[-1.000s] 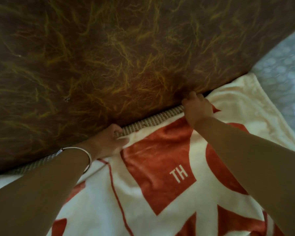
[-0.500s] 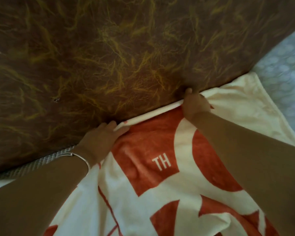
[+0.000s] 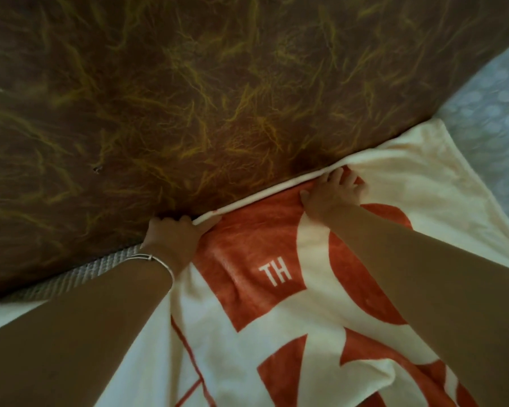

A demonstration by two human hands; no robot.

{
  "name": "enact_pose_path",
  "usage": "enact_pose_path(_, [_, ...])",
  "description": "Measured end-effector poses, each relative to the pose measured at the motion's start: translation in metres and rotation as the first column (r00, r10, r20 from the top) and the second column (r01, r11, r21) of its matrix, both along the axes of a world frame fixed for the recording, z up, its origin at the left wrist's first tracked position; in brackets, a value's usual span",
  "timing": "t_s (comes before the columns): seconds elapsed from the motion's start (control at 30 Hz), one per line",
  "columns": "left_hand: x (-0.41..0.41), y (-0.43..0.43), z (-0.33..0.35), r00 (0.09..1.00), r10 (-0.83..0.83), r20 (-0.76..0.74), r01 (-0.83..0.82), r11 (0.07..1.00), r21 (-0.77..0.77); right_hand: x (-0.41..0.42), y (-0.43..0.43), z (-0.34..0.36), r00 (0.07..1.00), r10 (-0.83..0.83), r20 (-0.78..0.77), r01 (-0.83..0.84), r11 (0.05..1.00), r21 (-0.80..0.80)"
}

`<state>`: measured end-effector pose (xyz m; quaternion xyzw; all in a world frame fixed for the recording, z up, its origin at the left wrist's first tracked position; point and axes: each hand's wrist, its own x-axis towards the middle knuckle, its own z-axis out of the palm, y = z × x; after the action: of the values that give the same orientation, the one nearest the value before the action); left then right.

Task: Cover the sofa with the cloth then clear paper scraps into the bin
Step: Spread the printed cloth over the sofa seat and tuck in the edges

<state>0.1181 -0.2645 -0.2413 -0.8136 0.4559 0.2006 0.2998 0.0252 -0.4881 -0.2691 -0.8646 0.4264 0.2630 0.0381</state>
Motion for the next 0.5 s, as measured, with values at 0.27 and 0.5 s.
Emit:
enact_pose_path(0.27, [0.032, 0.068, 0.021, 0.687, 0.362, -0.63, -0.662, 0.669, -0.339, 0.007, 0.097, 0.017, 0.997, 0.052, 0.049, -0.059, 0.988, 0.141])
enact_pose_path(0.5, [0.084, 0.205, -0.046, 0.806, 0.469, -0.36, -0.524, 0.849, -0.068, 0.024, 0.212, 0.044, 0.945, 0.259, 0.2, -0.304, 0.921, 0.243])
